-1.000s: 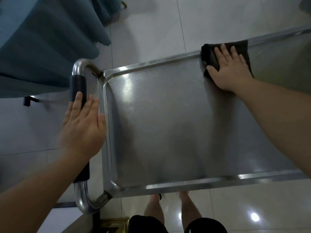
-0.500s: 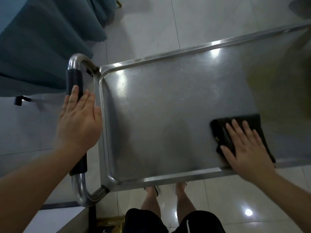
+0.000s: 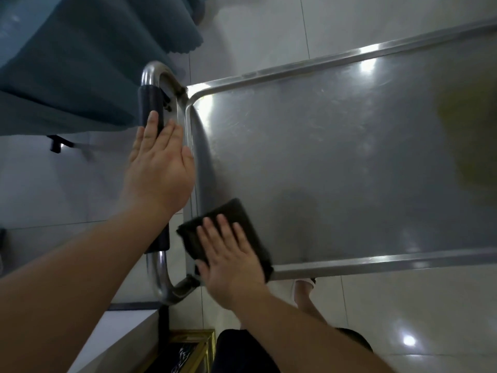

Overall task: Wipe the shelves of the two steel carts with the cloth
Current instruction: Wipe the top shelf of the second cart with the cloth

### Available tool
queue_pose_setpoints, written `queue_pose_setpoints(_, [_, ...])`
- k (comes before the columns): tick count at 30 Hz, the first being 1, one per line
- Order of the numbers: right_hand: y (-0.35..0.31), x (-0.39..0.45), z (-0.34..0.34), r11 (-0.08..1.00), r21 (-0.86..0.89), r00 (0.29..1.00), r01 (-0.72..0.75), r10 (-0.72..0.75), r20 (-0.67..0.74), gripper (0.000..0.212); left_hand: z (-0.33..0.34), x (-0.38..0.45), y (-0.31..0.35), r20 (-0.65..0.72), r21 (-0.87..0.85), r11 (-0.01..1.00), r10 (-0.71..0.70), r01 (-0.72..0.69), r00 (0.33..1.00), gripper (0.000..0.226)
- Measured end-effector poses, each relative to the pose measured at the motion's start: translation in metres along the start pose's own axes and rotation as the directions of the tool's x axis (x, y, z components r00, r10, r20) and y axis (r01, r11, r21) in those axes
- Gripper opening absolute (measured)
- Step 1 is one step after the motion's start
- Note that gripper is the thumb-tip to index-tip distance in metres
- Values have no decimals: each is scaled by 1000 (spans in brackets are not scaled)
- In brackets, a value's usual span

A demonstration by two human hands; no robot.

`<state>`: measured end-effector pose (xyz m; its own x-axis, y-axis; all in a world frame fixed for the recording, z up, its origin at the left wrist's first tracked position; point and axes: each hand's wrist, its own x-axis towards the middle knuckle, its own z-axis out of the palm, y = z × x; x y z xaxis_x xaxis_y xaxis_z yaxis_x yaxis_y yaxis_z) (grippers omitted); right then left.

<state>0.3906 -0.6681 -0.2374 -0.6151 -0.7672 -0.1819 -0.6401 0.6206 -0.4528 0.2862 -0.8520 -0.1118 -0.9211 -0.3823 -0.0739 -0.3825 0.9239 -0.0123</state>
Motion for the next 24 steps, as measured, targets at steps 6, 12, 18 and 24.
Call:
queue_pose_setpoints(6, [18,5,-14,970,-25,965,243,-239,104,67,2,-2,-3,-11,-36,999,18,-19,1000,62])
queue_pose_setpoints(12, [195,-56,-93,991,-133,998,-13,5,-62,75,1,-2,-4,-22,-100,995,8,-10,1000,63])
queue_pose_setpoints(18, [286,-41,-157,593,98,556,-799,792,-252,79,2,-1,-5,-33,-127,992,6,-10,999,63])
queue_pose_setpoints(24, [168,47,-116,549,218,493,-807,829,-264,77,0,-1,-3,-29,-147,989,2,-6,1000,61])
